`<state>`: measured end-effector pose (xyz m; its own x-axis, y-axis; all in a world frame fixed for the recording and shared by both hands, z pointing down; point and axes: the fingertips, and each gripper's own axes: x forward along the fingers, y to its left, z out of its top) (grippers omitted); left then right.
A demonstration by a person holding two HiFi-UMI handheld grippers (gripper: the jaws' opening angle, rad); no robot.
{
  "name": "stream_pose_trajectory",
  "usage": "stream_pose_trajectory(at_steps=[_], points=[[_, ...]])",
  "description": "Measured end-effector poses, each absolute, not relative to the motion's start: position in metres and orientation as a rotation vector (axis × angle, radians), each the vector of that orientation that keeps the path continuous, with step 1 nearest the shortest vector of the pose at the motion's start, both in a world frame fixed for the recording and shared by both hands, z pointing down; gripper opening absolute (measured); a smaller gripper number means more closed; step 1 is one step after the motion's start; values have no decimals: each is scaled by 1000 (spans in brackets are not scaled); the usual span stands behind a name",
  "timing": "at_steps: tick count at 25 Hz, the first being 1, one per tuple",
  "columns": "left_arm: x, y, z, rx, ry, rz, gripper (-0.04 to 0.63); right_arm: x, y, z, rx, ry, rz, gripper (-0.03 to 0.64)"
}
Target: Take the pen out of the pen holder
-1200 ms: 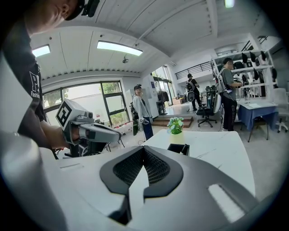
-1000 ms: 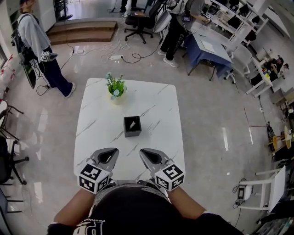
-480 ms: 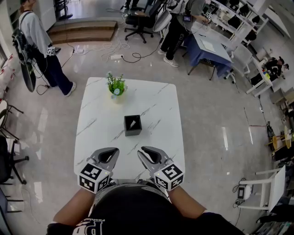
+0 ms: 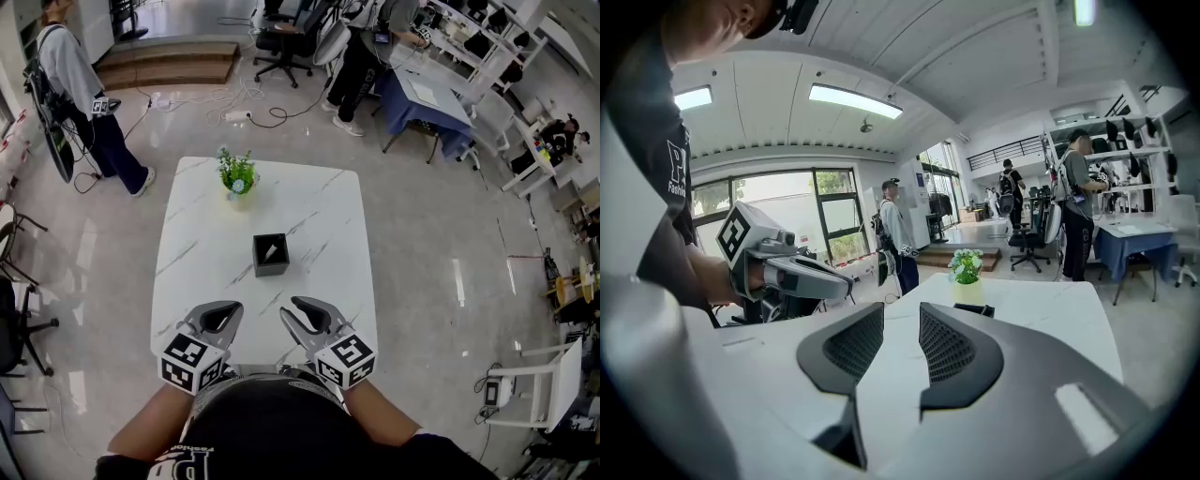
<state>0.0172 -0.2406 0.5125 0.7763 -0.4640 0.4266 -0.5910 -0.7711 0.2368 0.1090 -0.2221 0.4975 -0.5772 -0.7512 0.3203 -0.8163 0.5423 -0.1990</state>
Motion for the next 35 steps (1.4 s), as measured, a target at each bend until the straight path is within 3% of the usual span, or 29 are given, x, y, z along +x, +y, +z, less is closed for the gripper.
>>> stream_pose_trajectory(at_steps=[19,35], points=[[-3,-248,520,2561,-895,501,57,160,-280,539,1411,-2426,447,92],[-32,-252,530,2482,-1022,465,57,161,-360,598,1316,-2306,460,92]])
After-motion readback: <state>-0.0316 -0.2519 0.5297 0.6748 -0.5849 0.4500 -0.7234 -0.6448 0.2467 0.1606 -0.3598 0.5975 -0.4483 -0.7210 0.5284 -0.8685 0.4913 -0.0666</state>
